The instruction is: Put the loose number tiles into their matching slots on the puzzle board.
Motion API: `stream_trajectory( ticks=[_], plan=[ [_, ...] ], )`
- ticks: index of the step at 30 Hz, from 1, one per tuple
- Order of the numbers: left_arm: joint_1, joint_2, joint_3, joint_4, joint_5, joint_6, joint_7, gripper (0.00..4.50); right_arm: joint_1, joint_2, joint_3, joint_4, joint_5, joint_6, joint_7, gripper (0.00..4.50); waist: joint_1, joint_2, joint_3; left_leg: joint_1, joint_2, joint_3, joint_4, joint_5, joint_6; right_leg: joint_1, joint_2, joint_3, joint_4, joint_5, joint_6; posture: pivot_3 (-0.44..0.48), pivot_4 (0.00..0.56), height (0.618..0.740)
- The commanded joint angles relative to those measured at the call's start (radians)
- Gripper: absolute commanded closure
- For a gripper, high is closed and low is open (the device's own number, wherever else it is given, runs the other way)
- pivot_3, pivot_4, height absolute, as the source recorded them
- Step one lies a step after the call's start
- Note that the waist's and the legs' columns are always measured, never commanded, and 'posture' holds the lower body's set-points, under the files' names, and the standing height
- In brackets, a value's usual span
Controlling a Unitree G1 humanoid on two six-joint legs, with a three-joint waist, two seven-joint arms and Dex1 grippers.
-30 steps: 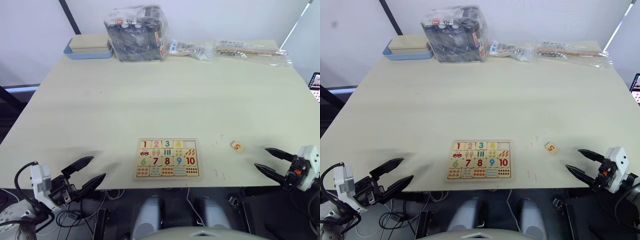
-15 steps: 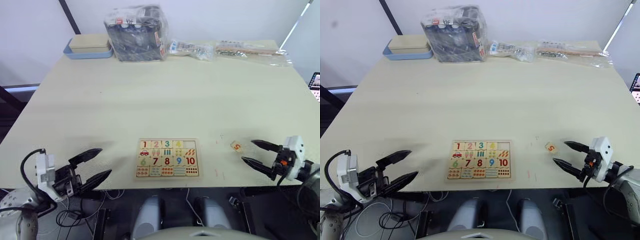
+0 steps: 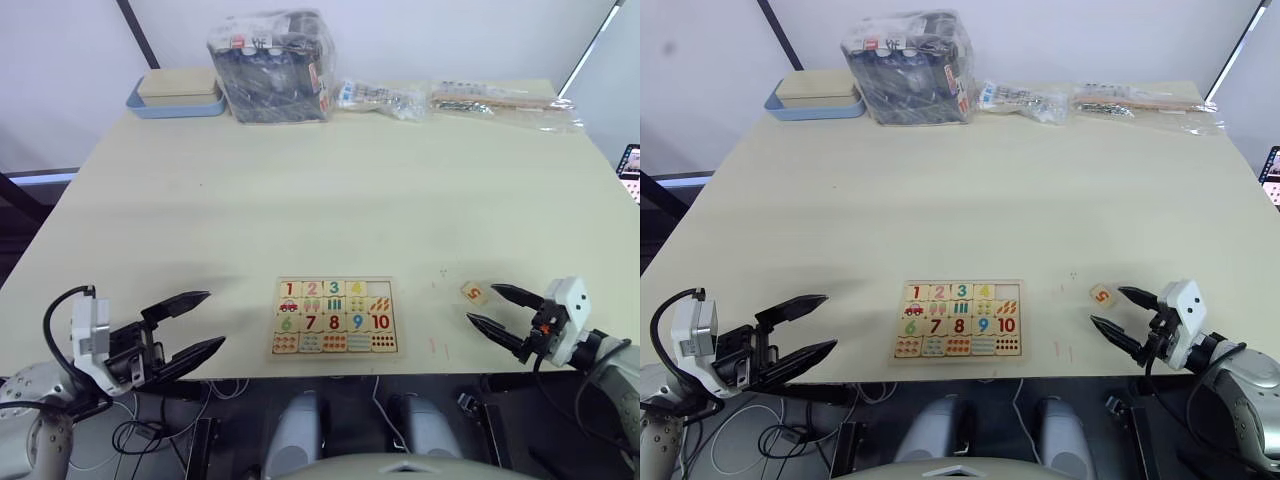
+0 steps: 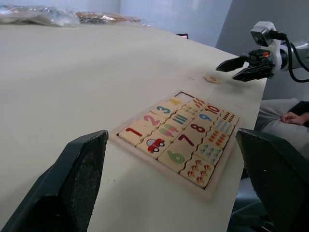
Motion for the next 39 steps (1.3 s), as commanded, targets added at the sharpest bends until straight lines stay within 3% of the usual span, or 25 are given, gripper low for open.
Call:
stream_trajectory(
  ticks=[1,20,39],
  plan=[
    [-0.018,0.018,-0.008,-0.041,-0.020,0.018,0.003,0.00,0.005,0.032,-0.007,-0.083,0.009,0.037,-0.087,0.09,0.000,0.000,0.000,0.000,0.000,0.000,0.000,0.000,0.000,0.000,0.000,0.000,0.000,0.000,0.000,0.000,0.150,0.740],
    [-0.118,0.027,-0.042,-0.111,-0.044,0.093,0.036,0.00,0.119,0.211,0.084,-0.227,-0.131,0.032,-0.392,0.09,-0.001,0.000,0.000,0.000,0.000,0.000,0.000,0.000,0.000,0.000,0.001,0.001,0.000,0.000,0.000,0.000,0.150,0.740],
    [-0.124,0.032,-0.052,-0.156,-0.067,0.121,0.044,0.00,0.027,0.193,0.079,-0.099,-0.159,-0.025,-0.357,0.09,-0.002,0.000,0.000,0.000,0.000,0.000,0.000,0.000,0.000,0.000,0.002,0.001,0.000,0.000,0.000,0.000,0.150,0.740]
  ],
)
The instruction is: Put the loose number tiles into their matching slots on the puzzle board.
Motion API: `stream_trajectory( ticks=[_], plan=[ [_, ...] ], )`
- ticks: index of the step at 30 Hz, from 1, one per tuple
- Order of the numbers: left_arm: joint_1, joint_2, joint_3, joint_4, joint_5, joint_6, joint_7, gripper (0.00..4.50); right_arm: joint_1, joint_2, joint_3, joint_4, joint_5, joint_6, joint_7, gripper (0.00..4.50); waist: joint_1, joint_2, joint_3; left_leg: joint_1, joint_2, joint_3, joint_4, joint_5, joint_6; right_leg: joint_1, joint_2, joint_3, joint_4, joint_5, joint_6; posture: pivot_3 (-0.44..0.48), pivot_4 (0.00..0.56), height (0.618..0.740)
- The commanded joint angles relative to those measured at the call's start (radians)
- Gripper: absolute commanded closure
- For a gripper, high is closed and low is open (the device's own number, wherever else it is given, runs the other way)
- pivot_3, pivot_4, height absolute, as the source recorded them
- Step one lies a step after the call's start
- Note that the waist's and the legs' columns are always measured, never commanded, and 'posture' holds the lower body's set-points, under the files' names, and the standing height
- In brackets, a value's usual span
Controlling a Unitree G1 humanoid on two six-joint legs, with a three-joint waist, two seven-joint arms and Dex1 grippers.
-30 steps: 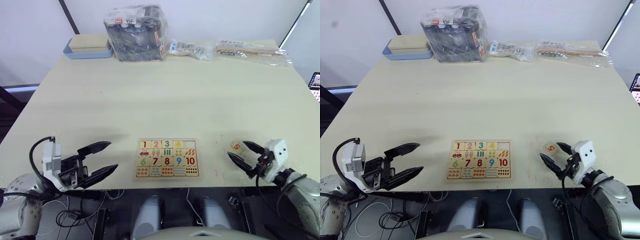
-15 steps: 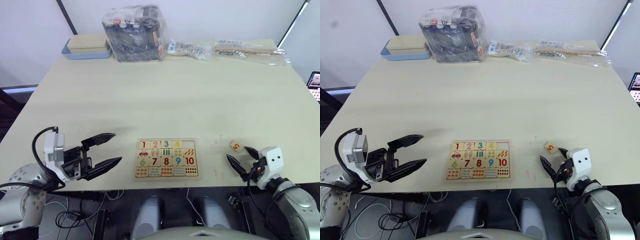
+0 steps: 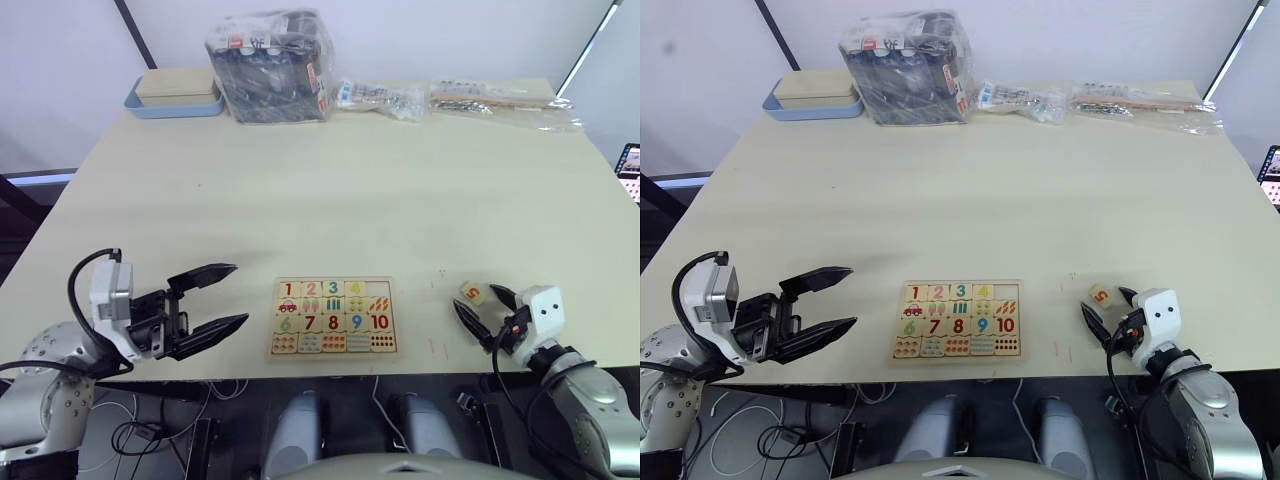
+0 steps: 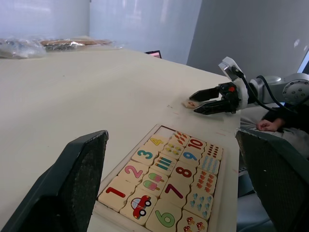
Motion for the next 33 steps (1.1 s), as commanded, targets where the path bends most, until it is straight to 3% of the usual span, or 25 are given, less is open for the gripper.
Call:
stream_trajectory(
  ticks=[1,33],
  plan=[
    [0.003,0.009,0.007,-0.041,-0.021,0.000,0.001,0.00,-0.020,-0.018,-0.012,0.000,-0.001,-0.029,0.016,0.09,0.000,0.000,0.000,0.000,0.000,0.000,0.000,0.000,0.000,0.000,0.000,0.000,0.000,0.000,0.000,0.000,0.150,0.740],
    [0.004,0.006,0.003,-0.039,-0.017,0.002,0.001,0.00,-0.039,-0.072,-0.004,0.016,-0.013,-0.019,0.075,0.09,0.000,0.000,0.000,0.000,0.000,0.000,0.000,0.000,0.000,0.000,0.001,0.000,0.000,0.000,0.000,0.000,0.150,0.740]
  ],
)
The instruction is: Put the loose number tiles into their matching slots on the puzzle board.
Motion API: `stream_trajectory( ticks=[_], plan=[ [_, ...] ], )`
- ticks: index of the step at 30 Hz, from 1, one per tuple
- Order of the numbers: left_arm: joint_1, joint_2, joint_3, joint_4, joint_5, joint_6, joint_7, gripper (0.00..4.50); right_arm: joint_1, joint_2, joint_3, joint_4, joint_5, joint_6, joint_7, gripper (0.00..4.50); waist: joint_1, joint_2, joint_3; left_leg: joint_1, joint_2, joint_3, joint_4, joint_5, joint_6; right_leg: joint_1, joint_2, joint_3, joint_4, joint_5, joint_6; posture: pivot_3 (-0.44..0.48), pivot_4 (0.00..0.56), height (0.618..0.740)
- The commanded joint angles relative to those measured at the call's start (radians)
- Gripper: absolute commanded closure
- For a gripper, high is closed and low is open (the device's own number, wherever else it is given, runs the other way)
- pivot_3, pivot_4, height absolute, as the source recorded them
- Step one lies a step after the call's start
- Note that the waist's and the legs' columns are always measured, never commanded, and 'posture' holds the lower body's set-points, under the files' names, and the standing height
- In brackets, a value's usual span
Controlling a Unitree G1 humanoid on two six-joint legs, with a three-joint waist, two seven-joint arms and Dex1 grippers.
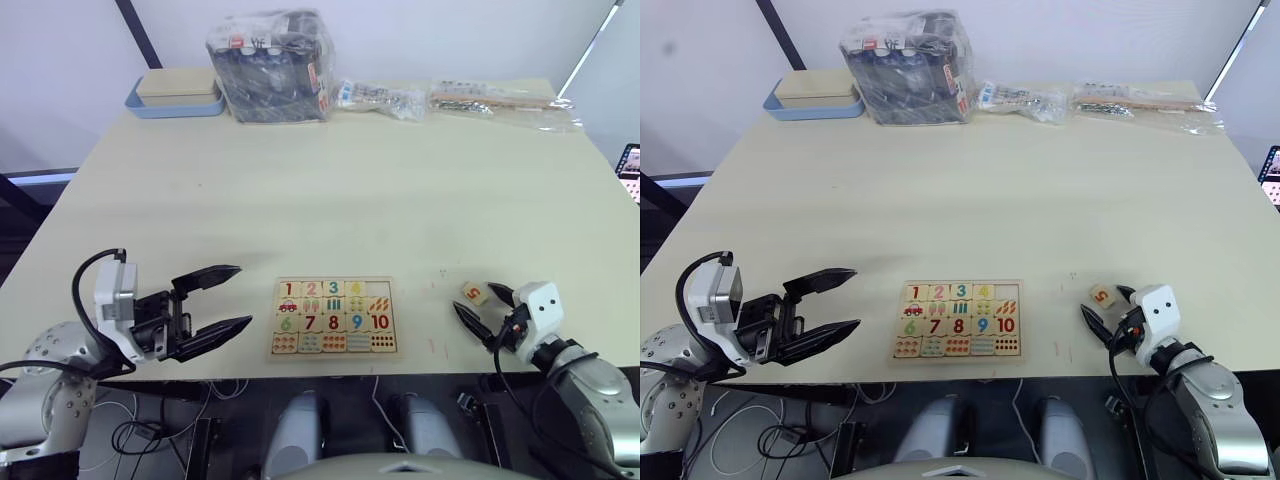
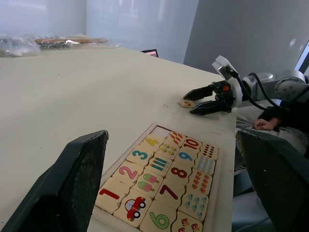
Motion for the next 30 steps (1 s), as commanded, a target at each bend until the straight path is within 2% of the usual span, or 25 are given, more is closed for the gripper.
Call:
stream_trajectory(
  ticks=[1,2,6,7,9,10,12,24,30],
  plan=[
    [0.001,0.004,0.010,-0.019,-0.016,-0.011,-0.002,0.00,-0.014,-0.013,-0.008,-0.002,0.004,-0.019,0.012,0.09,0.000,0.000,0.000,0.000,0.000,0.000,0.000,0.000,0.000,0.000,0.000,0.000,0.000,0.000,0.000,0.000,0.150,0.740],
    [0.003,0.003,0.011,-0.020,-0.016,-0.012,-0.002,0.00,-0.015,-0.012,-0.007,-0.001,0.004,-0.018,0.013,0.09,0.000,0.000,0.000,0.000,0.000,0.000,0.000,0.000,0.000,0.000,0.000,0.000,0.000,0.000,0.000,0.000,0.150,0.740],
    [0.007,0.001,0.014,-0.021,-0.016,-0.014,-0.001,0.00,-0.016,-0.008,0.004,0.006,-0.005,-0.019,0.014,1.03,0.000,0.000,0.000,0.000,0.000,0.000,0.000,0.000,0.000,0.000,0.000,0.000,0.000,0.000,0.000,0.000,0.150,0.740],
    [0.008,0.001,0.014,-0.020,-0.015,-0.015,-0.002,0.00,-0.016,-0.007,0.007,0.009,-0.009,-0.018,0.013,1.40,0.000,0.000,0.000,0.000,0.000,0.000,0.000,0.000,0.000,0.000,0.000,0.000,0.000,0.000,0.000,0.000,0.150,0.740],
    [0.013,-0.001,0.017,-0.020,-0.015,-0.018,-0.002,0.00,-0.009,-0.004,0.015,0.011,-0.017,-0.017,0.008,2.55,0.000,0.000,0.000,0.000,0.000,0.000,0.000,0.000,0.000,0.000,0.000,0.000,0.000,0.000,0.000,0.000,0.150,0.740],
    [0.014,-0.002,0.018,-0.020,-0.014,-0.020,-0.002,0.00,-0.004,-0.002,0.018,0.011,-0.021,-0.018,0.006,2.71,0.000,0.000,0.000,0.000,0.000,0.000,0.000,0.000,0.000,0.000,0.000,0.000,0.000,0.000,0.000,0.000,0.150,0.740],
    [0.015,-0.002,0.018,-0.018,-0.014,-0.022,-0.002,0.00,0.002,0.000,0.020,0.012,-0.026,-0.020,0.001,3.51,0.000,0.000,0.000,0.000,0.000,0.000,0.000,0.000,0.000,0.000,0.000,0.000,0.000,0.000,0.000,0.000,0.150,0.740],
    [0.012,-0.005,0.009,-0.008,-0.010,-0.034,-0.004,0.00,0.033,0.037,0.044,-0.037,-0.024,0.002,-0.047,3.55,0.000,-0.001,-0.001,0.000,0.000,0.000,0.000,0.000,0.000,0.000,0.000,0.000,0.000,0.000,0.000,0.000,0.150,0.740],
    [0.005,-0.007,0.000,-0.001,-0.007,-0.038,-0.005,0.00,0.026,0.021,0.037,-0.028,-0.017,-0.003,-0.028,3.55,0.000,-0.001,-0.001,0.000,0.000,0.000,0.000,0.000,0.000,0.000,0.000,0.000,0.000,0.000,0.000,0.000,0.150,0.740]
  ],
)
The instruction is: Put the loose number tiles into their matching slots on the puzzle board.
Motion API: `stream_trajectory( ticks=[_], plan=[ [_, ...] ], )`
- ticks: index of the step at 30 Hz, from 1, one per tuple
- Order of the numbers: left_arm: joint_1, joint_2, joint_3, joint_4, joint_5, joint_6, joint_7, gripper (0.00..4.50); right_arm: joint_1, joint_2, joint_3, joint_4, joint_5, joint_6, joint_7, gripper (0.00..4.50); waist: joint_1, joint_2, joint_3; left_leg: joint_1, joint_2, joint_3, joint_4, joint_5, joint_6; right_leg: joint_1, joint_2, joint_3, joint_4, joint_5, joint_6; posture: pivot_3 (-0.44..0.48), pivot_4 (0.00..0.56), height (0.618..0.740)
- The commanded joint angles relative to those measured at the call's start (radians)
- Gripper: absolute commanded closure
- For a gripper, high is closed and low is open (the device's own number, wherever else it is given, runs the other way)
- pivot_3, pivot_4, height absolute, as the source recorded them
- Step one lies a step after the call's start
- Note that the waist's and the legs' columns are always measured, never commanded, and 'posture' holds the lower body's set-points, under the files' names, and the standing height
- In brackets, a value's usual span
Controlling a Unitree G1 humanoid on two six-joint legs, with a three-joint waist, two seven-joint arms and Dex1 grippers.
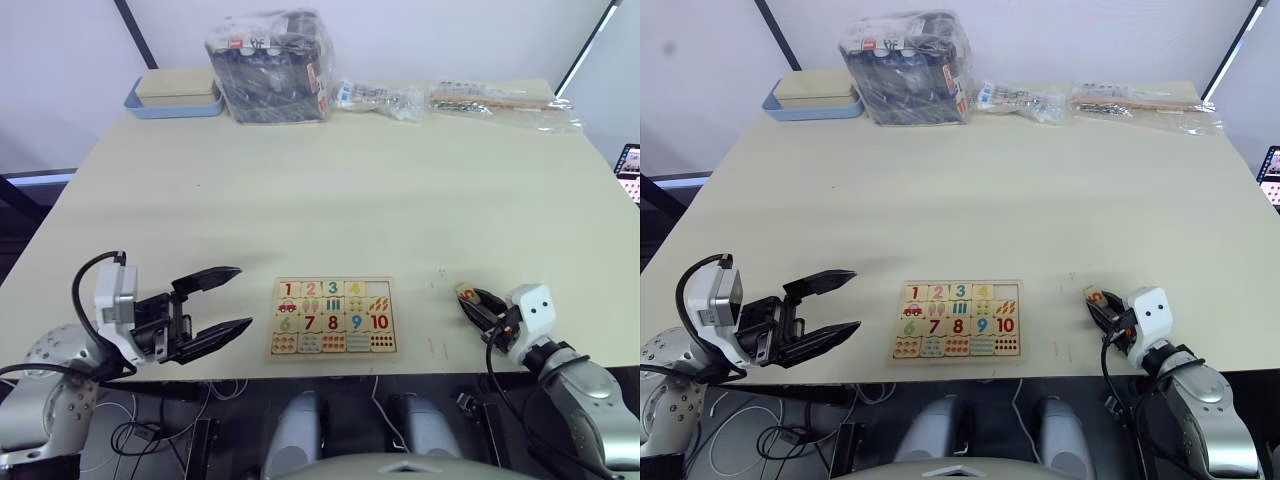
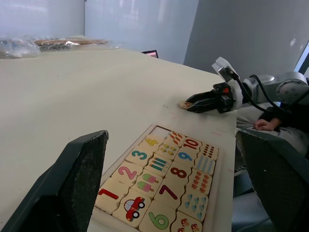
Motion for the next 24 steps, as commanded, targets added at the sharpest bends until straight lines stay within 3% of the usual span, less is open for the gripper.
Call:
stream_trajectory(
  ticks=[1,14,24],
  plan=[
    [-0.005,0.000,0.007,-0.001,-0.007,-0.018,-0.006,0.00,-0.001,-0.022,-0.002,-0.005,0.010,0.006,0.025,3.55,0.000,0.000,0.000,0.000,0.000,0.000,0.000,0.000,0.000,0.000,0.000,0.000,0.000,0.000,0.000,0.000,0.150,0.740],
    [0.012,-0.003,0.010,-0.015,-0.011,-0.014,-0.004,0.00,-0.138,-0.196,-0.014,0.110,0.078,-0.008,0.265,3.55,0.000,0.000,0.000,0.000,0.000,0.000,0.000,0.000,0.000,0.000,0.000,0.000,0.000,0.000,0.000,0.000,0.150,0.740],
    [0.049,-0.004,0.030,-0.027,-0.018,-0.022,-0.007,0.00,-0.244,-0.263,0.012,0.209,0.084,-0.033,0.441,3.55,0.001,0.000,0.000,0.000,0.000,0.001,0.000,0.000,0.000,0.000,0.000,0.001,0.000,0.000,0.000,0.000,0.150,0.740]
  ],
)
